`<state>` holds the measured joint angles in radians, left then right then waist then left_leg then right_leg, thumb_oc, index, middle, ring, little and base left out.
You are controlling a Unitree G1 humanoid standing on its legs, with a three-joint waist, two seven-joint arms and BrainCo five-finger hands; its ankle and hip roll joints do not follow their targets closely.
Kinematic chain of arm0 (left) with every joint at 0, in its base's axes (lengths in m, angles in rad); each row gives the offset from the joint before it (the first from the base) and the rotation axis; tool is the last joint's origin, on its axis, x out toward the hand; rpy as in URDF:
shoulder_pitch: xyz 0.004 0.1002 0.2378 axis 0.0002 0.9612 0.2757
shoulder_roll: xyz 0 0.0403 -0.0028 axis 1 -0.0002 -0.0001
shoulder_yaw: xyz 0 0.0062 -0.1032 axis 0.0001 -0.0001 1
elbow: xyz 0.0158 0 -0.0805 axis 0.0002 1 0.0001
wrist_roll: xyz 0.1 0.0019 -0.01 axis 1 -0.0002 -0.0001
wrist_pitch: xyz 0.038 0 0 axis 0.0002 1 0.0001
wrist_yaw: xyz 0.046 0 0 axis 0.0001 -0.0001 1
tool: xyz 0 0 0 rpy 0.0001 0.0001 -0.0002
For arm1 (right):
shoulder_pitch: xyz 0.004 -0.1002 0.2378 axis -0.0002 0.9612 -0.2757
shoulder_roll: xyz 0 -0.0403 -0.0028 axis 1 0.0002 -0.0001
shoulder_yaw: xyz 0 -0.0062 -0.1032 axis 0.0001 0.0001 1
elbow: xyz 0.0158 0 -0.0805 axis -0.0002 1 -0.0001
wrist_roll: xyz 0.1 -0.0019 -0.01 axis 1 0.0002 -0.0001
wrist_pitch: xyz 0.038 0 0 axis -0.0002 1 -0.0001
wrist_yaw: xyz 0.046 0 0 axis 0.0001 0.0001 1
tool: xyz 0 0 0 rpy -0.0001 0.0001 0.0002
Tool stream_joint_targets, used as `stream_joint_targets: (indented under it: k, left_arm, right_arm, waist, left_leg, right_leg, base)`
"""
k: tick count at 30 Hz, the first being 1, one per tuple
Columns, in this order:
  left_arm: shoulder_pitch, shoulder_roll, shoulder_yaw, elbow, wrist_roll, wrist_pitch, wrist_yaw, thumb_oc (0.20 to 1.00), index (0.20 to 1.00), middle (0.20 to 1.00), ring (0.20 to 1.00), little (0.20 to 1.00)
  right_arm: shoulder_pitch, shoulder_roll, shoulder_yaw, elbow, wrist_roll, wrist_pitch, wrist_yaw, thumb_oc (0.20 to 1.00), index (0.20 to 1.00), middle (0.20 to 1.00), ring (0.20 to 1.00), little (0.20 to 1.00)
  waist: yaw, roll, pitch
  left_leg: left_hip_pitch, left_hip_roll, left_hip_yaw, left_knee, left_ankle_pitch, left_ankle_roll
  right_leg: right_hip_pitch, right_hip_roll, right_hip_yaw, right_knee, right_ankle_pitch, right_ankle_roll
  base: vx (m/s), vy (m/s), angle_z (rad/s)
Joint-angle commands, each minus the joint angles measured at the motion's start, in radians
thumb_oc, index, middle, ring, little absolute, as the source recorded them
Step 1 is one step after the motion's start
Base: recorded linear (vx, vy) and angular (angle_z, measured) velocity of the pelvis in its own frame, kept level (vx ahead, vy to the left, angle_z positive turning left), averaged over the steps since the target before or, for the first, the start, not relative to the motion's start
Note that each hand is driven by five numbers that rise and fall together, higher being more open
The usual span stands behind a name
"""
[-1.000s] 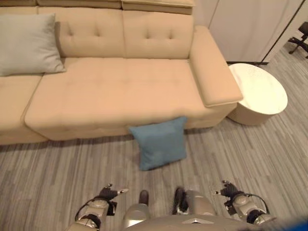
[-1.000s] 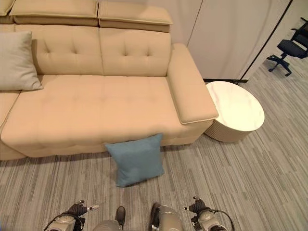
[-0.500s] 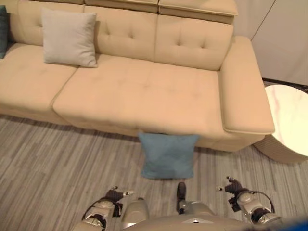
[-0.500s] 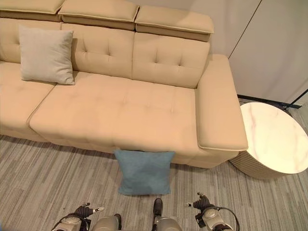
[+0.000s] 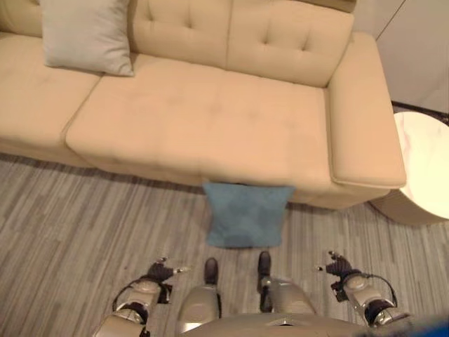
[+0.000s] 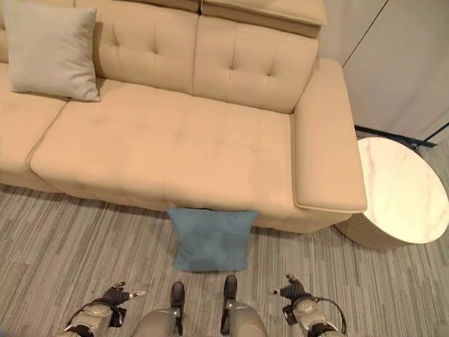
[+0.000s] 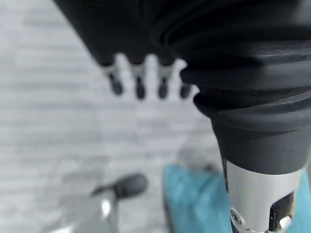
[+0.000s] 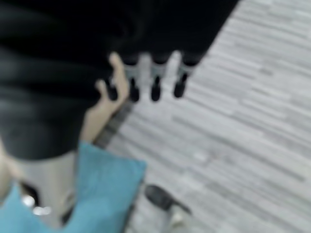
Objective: Pick up all the scattered cushions and arrange them neatly on the sofa.
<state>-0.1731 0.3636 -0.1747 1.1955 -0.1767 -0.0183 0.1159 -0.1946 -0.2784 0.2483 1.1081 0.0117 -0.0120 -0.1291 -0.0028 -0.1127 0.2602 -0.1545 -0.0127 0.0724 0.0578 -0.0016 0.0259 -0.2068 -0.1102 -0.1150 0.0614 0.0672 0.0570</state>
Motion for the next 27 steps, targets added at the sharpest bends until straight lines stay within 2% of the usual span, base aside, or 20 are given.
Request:
stream_joint_targets:
  k: [1, 3, 5, 7, 8, 9, 11, 12, 14, 15, 19, 20, 27]
  left_arm:
    - [-0.031, 0.016, 0.038, -0.067, -0.097, -0.061, 0.066, 1.0, 1.0, 1.0, 1.0, 1.0]
    - [-0.048, 0.02, 0.043, -0.092, -0.132, -0.074, 0.089, 1.0, 1.0, 1.0, 1.0, 1.0]
    - [-0.093, 0.033, 0.048, -0.175, -0.211, -0.108, 0.139, 1.0, 1.0, 1.0, 1.0, 1.0]
    - [-0.104, 0.031, 0.044, -0.199, -0.225, -0.116, 0.152, 1.0, 1.0, 1.0, 1.0, 1.0]
    - [-0.146, 0.029, 0.043, -0.26, -0.269, -0.148, 0.198, 1.0, 1.0, 1.0, 1.0, 1.0]
    - [-0.161, 0.021, 0.039, -0.264, -0.285, -0.152, 0.196, 1.0, 1.0, 1.0, 1.0, 1.0]
    - [-0.181, 0.02, 0.037, -0.287, -0.308, -0.171, 0.217, 1.0, 1.0, 1.0, 1.0, 1.0]
    - [-0.22, 0.022, 0.022, -0.351, -0.335, -0.188, 0.234, 1.0, 1.0, 1.0, 1.0, 1.0]
    - [-0.235, 0.022, 0.021, -0.356, -0.343, -0.189, 0.238, 1.0, 1.0, 1.0, 1.0, 1.0]
    - [-0.286, 0.025, 0.005, -0.36, -0.359, -0.197, 0.25, 1.0, 1.0, 1.0, 1.0, 1.0]
    - [-0.339, 0.032, -0.018, -0.38, -0.36, -0.199, 0.264, 1.0, 1.0, 1.0, 1.0, 1.0]
    - [-0.38, 0.042, -0.03, -0.384, -0.365, -0.199, 0.27, 1.0, 1.0, 1.0, 1.0, 1.0]
    - [-0.537, 0.088, -0.076, -0.35, -0.352, -0.177, 0.291, 1.0, 1.0, 1.0, 1.0, 1.0]
  right_arm:
    - [-0.03, -0.027, -0.018, -0.072, 0.097, -0.05, -0.049, 1.0, 1.0, 1.0, 1.0, 1.0]
    - [-0.044, -0.033, -0.021, -0.092, 0.107, -0.056, -0.062, 1.0, 1.0, 1.0, 1.0, 1.0]
    - [-0.086, -0.052, -0.028, -0.17, 0.154, -0.071, -0.095, 1.0, 1.0, 1.0, 1.0, 1.0]
    - [-0.094, -0.058, -0.029, -0.194, 0.159, -0.075, -0.106, 1.0, 1.0, 1.0, 1.0, 1.0]
    - [-0.136, -0.073, -0.025, -0.233, 0.165, -0.087, -0.139, 1.0, 1.0, 1.0, 1.0, 1.0]
    - [-0.152, -0.08, -0.02, -0.238, 0.172, -0.093, -0.148, 1.0, 1.0, 1.0, 1.0, 1.0]
    - [-0.183, -0.09, -0.014, -0.249, 0.169, -0.098, -0.164, 1.0, 1.0, 1.0, 1.0, 1.0]
    - [-0.227, -0.114, -0.006, -0.293, 0.174, -0.102, -0.185, 1.0, 1.0, 1.0, 1.0, 1.0]
    - [-0.25, -0.124, -0.001, -0.297, 0.174, -0.101, -0.194, 1.0, 1.0, 1.0, 1.0, 1.0]
    - [-0.308, -0.145, 0.0, -0.295, 0.192, -0.106, -0.209, 1.0, 1.0, 1.0, 1.0, 1.0]
    - [-0.372, -0.172, -0.01, -0.322, 0.215, -0.12, -0.232, 1.0, 1.0, 1.0, 1.0, 1.0]
    - [-0.419, -0.19, -0.004, -0.324, 0.23, -0.129, -0.239, 1.0, 1.0, 1.0, 1.0, 1.0]
    - [-0.573, -0.242, 0.048, -0.302, 0.23, -0.127, -0.258, 1.0, 1.0, 1.0, 1.0, 1.0]
  waist:
    - [0.019, 0.007, 0.024]
    - [0.019, 0.009, 0.043]
    - [0.018, 0.02, 0.082]
    - [0.017, 0.024, 0.09]
    - [0.015, 0.032, 0.113]
    - [0.013, 0.038, 0.114]
    - [0.01, 0.043, 0.113]
    - [0.006, 0.05, 0.129]
    - [0.003, 0.053, 0.128]
    - [0.001, 0.061, 0.133]
    - [-0.007, 0.064, 0.138]
    - [-0.013, 0.063, 0.138]
    - [-0.034, 0.053, 0.14]
  left_leg:
    - [-0.104, 0.002, 0.006, 0.111, -0.031, -0.039]
    - [-0.13, 0.001, 0.004, 0.123, -0.031, -0.04]
    - [-0.226, 0.001, 0.0, 0.159, -0.016, -0.043]
    - [-0.26, 0.001, 0.003, 0.174, -0.013, -0.045]
    - [-0.344, 0.002, -0.003, 0.198, -0.001, -0.049]
    - [-0.37, 0.002, -0.01, 0.218, -0.027, -0.056]
    - [-0.41, 0.003, -0.016, 0.226, -0.022, -0.058]
    - [-0.498, 0.011, -0.019, 0.253, -0.014, -0.06]
    - [-0.539, 0.013, -0.024, 0.268, -0.012, -0.06]
    - [-0.622, 0.019, -0.029, 0.295, -0.008, -0.066]
    - [-0.731, 0.029, -0.038, 0.342, -0.008, -0.071]
    - [-0.804, 0.038, -0.04, 0.381, -0.015, -0.072]
    - [-0.985, 0.044, -0.045, 0.492, -0.042, -0.063]
  right_leg:
    - [-0.048, -0.027, 0.005, 0.136, -0.078, 0.068]
    - [-0.074, -0.029, 0.004, 0.149, -0.078, 0.066]
    - [-0.169, -0.039, -0.004, 0.185, -0.071, 0.058]
    - [-0.2, -0.042, -0.008, 0.195, -0.07, 0.056]
    - [-0.281, -0.049, -0.01, 0.226, -0.07, 0.053]
    - [-0.31, -0.048, -0.004, 0.247, -0.095, 0.057]
    - [-0.356, -0.049, -0.003, 0.265, -0.096, 0.057]
    - [-0.447, -0.054, 0.003, 0.308, -0.1, 0.055]
    - [-0.493, -0.057, 0.009, 0.328, -0.102, 0.054]
    - [-0.584, -0.063, 0.017, 0.372, -0.107, 0.054]
    - [-0.703, -0.07, 0.034, 0.441, -0.117, 0.05]
    - [-0.781, -0.07, 0.047, 0.482, -0.12, 0.05]
    - [-0.969, -0.055, 0.08, 0.585, -0.133, 0.047]
  base:
    - [-0.14, 0.016, 0.05]
    - [-0.12, -0.001, 0.07]
    - [-0.16, -0.013, 0.16]
    - [-0.11, -0.021, 0.12]
    - [-0.05, -0.047, 0.12]
    - [-0.08, -0.066, 0.1]
    - [-0.04, -0.048, 0.05]
    - [-0.09, -0.05, 0.07]
    - [-0.07, -0.05, 0.07]
    - [-0.03, -0.073, 0.07]
    - [0.0, -0.052, 0.05]
    - [0.02, -0.042, 0.04]
    - [0.02, -0.012, -0.01]
